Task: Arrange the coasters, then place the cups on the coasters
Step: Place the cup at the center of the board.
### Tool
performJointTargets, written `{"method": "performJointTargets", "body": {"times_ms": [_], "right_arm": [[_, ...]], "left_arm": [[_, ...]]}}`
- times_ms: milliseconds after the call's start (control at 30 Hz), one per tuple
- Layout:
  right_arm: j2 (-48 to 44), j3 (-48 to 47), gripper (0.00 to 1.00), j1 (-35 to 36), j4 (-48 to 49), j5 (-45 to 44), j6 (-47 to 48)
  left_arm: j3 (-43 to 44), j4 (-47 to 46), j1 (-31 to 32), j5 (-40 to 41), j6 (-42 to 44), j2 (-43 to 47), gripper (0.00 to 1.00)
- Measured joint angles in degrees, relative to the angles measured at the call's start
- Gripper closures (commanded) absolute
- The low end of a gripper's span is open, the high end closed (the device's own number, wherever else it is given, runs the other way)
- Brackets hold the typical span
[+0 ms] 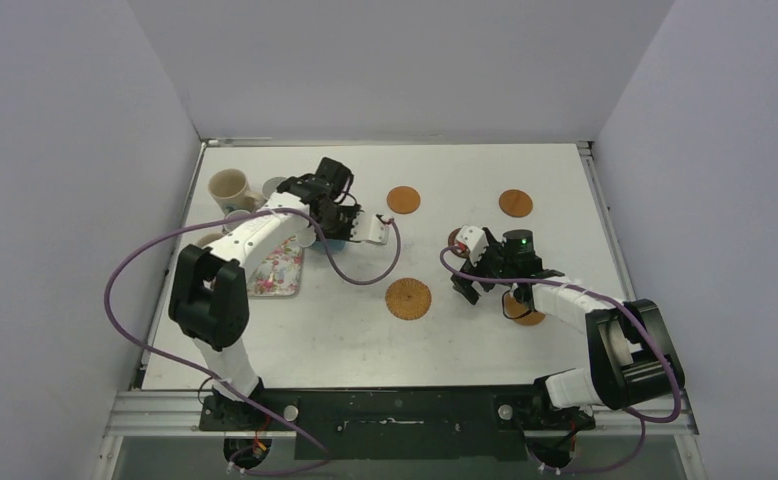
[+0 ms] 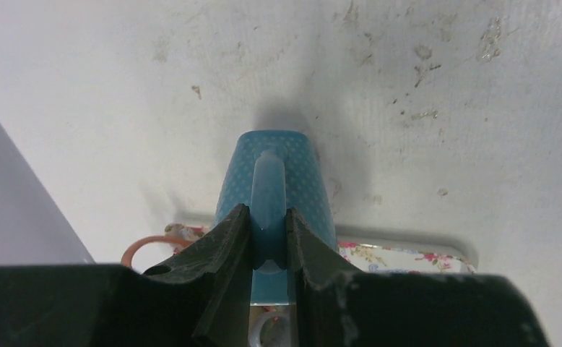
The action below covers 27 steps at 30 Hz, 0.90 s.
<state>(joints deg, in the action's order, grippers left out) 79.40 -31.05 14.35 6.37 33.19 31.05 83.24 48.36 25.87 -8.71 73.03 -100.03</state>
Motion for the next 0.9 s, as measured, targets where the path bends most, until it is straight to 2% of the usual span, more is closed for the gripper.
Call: {"method": "performJointTargets", "body": {"times_ms": [333, 567, 733, 900], "right_arm": [[0.00, 0.00, 0.00, 0.00, 0.02, -0.98, 0.02], [0.00, 0.00, 0.00, 0.00, 0.02, -1.51, 0.02], [0.00, 0.00, 0.00, 0.00, 0.02, -1.53, 0.04], [0.20, -0.02, 0.00, 0.00, 0.02, -1.53, 0.04]], "left_arm": [[6.88, 1.88, 6.78, 4.83, -0.37, -9.99, 1.00], [11.04, 3.89, 9.35, 6.60, -0.31, -14.99, 0.99], [11.10, 3.74, 9.77, 7.45, -0.31, -15.30, 0.89], [10.78, 3.02, 9.73, 8.24, -0.31, -15.28, 0.84]]}}
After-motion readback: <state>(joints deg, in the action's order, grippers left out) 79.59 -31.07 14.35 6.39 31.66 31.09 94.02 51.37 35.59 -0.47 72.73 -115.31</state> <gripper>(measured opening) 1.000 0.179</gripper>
